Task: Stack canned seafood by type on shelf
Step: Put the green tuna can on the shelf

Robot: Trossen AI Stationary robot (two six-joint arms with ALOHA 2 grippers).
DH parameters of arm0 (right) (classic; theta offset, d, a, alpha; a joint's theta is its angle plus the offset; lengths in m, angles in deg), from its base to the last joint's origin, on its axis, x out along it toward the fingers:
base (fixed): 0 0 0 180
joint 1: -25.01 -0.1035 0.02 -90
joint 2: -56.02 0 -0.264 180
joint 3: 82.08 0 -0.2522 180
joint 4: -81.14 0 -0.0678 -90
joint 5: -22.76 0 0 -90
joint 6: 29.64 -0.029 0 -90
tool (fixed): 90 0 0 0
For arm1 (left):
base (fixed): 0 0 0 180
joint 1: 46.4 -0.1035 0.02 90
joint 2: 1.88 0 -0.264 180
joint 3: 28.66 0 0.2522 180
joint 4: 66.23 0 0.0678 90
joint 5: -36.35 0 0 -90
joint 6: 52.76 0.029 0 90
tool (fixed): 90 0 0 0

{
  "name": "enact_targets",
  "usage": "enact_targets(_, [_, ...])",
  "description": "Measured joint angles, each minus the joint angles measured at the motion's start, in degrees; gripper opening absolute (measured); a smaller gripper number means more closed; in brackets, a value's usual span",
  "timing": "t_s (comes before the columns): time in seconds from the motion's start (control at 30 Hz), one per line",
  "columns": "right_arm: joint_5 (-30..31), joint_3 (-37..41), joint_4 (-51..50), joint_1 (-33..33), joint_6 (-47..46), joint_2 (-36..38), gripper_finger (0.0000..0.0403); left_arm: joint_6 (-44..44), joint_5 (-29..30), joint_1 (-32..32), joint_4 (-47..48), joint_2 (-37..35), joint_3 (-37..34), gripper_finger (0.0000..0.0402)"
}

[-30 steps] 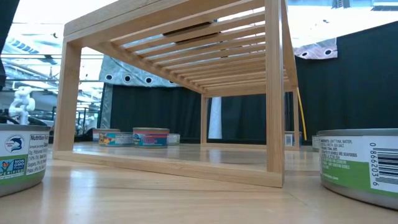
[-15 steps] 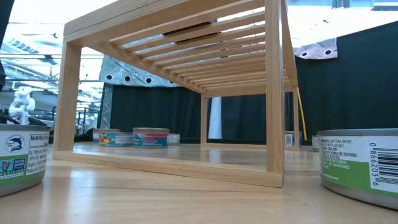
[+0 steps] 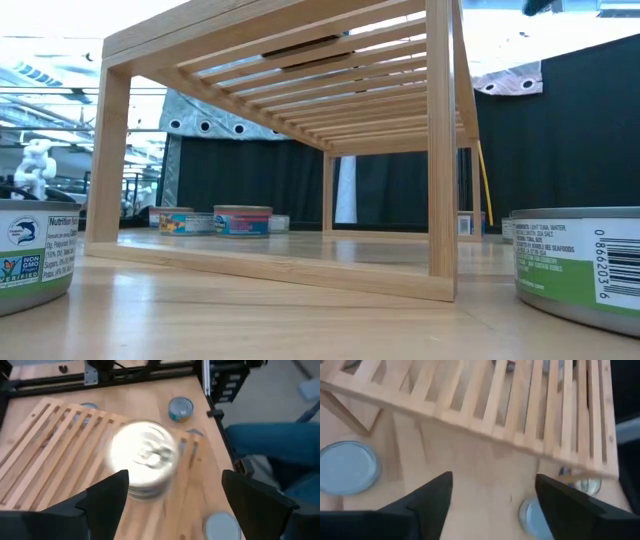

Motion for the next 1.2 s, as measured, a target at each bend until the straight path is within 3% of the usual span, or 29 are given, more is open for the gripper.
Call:
enact_targets(0.17, [0.33, 1.51, -5.37, -1.95, -10.91, 0.02, 0.0199, -6.11, 17.69, 13.56, 0.12, 0.57, -1.56, 0.0327])
enact_targets(0.33, [0.63, 8.76, -10.07, -1.81, -20.65, 0.73, 0.0094, -15.89, 37.79, 24.11, 0.38, 1.29, -7.67, 0.0327])
enact_targets(0.47, [0.67, 16.6, -9.62, -1.04, -26.13, 3.01, 0.0013, -22.78, 47.46, 28.7, 0.56, 1.36, -14.73, 0.0327])
enact_targets(0.6, [-0.07, 24.89, -5.83, 1.41, -33.4, 8.68, 0.0007, -26.71, 49.43, 29.44, 0.56, 1.36, -20.32, 0.0327])
enact_targets(0.7, [-4.25, 31.54, 2.7, 4.3, -32.96, 13.76, 0.0002, -28.35, 49.61, 29.39, 0.48, 1.37, -22.6, 0.0327])
enact_targets(0.87, [-4.49, 40.88, 13.15, 8.38, -35.03, 20.53, 0.0001, -26.67, 50.74, 29.14, 0.52, 1.34, -23.41, 0.0327])
enact_targets(1.2, [-7.52, 46.97, 20.17, 16.62, -34.31, 21.07, 0.0, -26.87, 51.24, 29.14, 0.5, 1.33, -23.41, 0.0327])
